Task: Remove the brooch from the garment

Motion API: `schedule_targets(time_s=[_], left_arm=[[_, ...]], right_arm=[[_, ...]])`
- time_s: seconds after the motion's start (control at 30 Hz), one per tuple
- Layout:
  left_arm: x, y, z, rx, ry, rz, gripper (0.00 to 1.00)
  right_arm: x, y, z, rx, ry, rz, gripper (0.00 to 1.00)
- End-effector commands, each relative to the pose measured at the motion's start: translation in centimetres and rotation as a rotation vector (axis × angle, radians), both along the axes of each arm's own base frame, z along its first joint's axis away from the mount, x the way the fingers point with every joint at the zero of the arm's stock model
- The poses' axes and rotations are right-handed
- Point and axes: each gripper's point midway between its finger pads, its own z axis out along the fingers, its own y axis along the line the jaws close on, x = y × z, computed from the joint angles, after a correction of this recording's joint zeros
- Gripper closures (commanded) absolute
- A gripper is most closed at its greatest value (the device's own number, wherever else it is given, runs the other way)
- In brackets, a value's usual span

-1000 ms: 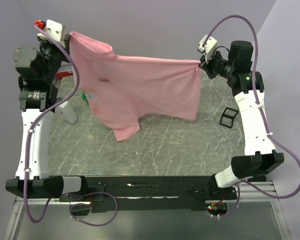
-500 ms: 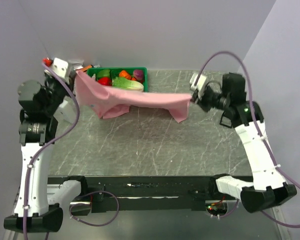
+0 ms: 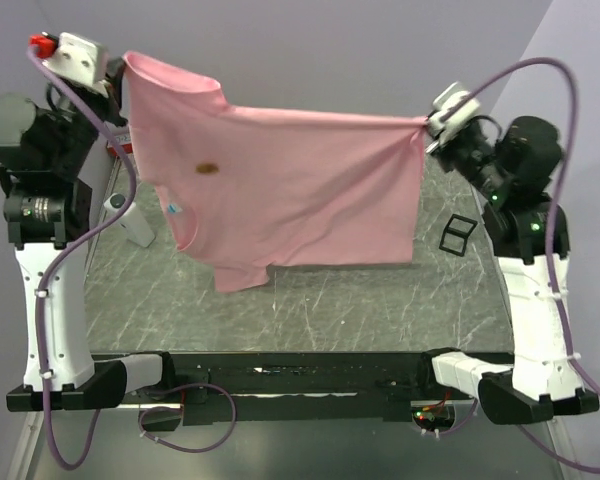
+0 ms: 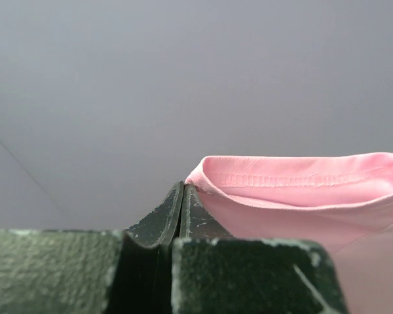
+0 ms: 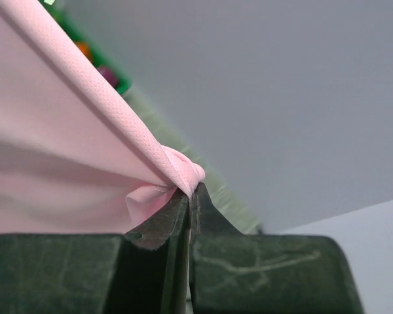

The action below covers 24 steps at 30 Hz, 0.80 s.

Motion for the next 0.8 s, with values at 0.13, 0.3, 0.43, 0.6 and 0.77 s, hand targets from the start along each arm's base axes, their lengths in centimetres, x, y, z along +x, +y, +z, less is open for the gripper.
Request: schedule_targets(time_s=[0.13,0.3,0.43,0.6,0.77], left_arm=[[-5.7,-0.5,9.9,0.022,-0.301,-0.021,0.99],[-9.8,-0.6,12.3,0.036,-0.395,-0.015,0.99],[-12.7,-1.0,13.1,0.037,-0.431,-0.037,0.99],[-15.7,-1.5,13.1,0.042,-0.452,-0.061,0.99],[-16.3,-1.7,12.6,0.042,-0.445,-0.076,0.99]], right_arm=[[-3.7,-2.8,10.9,0.108,-0.318,-0.127,1.00],[-7.7,-3.9,13.3,0.123,-0.397,-0.161,1.00],[-10.6,-4.8,13.5,0.117,-0.424,-0.188,1.00],[-14.3,-4.8,12.2,0.119,-0.428,-0.161,1.00],[-15.6,-4.3,9.9,0.094,-0.378,-0.125,1.00]])
